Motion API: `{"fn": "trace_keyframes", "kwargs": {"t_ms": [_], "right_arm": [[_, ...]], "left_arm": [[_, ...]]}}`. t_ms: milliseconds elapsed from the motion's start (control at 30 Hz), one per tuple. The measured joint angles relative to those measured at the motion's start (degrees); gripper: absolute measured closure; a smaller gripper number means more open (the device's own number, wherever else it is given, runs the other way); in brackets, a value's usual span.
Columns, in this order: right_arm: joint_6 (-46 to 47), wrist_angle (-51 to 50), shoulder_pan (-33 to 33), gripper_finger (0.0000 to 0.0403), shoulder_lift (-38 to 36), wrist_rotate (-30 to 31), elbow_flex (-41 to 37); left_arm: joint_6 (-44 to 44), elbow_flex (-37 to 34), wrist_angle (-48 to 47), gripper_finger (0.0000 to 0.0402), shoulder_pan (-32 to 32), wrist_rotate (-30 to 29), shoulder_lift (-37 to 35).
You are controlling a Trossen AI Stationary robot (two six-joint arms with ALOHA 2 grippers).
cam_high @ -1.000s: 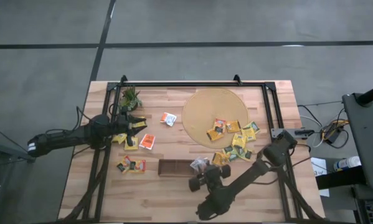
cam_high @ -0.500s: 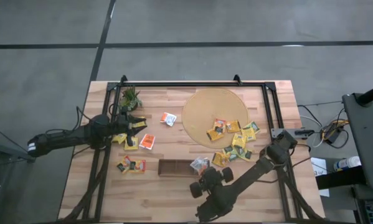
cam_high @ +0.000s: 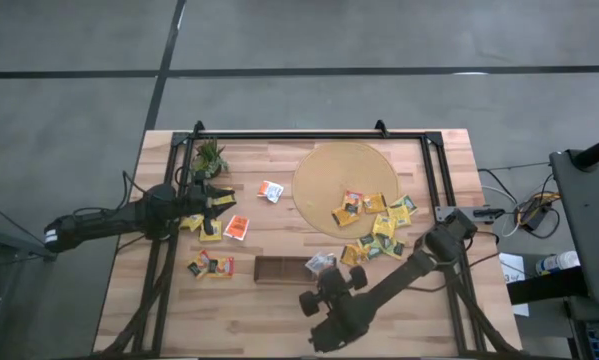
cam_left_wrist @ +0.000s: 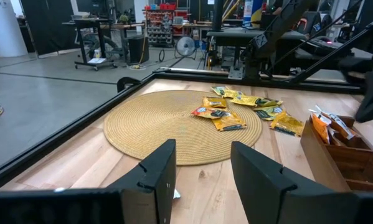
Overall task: Pick & Place Tea
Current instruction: Put the white tea bag into the right section of the wooden organizer
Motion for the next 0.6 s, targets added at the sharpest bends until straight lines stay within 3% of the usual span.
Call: {"fn": "trace_keyframes", "kwargs": {"t_ms": [167, 300, 600], "right_arm": [[2.28, 1.69, -1.89, 0.0394, 0.02, -4.73, -3.74], [2.12, 5.04, -2.53, 0.0394, 0.02, -4.22, -5.56], [0.68, 5.60, -1.96, 0.0394, -0.82, -4.13, -1.25]], "left_arm": [[0.00, -0.01, 0.00, 0.0255, -0.01, 0.00, 0.00], [-0.01, 0.00, 0.00, 0.0255, 0.00, 0.00, 0.00], [0.00, 0.00, 0.00, 0.0255, 0.01, 0.00, 0.00]]}}
